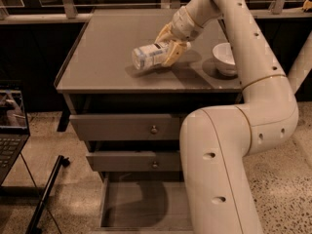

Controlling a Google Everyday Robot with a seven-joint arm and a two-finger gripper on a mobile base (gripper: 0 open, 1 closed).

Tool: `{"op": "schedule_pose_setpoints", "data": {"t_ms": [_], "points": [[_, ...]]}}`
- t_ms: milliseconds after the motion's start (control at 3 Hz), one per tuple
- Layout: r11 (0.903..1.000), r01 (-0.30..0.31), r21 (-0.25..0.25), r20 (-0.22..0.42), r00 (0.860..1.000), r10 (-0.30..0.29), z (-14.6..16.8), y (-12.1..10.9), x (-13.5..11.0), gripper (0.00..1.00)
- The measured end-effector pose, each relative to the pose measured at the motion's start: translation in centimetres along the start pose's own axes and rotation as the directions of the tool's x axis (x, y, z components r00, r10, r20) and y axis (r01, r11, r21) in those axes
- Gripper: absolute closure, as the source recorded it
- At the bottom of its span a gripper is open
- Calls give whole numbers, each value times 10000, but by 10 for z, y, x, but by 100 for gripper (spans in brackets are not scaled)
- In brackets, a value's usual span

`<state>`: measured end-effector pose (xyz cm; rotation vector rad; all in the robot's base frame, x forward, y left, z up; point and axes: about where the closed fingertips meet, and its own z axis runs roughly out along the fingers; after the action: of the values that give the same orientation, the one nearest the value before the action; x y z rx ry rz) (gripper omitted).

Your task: Place blue plastic bottle into bottom drawer

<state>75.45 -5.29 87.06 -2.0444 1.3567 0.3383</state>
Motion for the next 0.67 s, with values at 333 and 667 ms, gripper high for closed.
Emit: {"op": "schedule_pose_setpoints", "data": {"t_ms": [333,667], "points": [[9989,153,447,153,9998,-160,-23,-7,-22,100],[9963,-507,689,508,9976,472,-48,1,-35,100]]}}
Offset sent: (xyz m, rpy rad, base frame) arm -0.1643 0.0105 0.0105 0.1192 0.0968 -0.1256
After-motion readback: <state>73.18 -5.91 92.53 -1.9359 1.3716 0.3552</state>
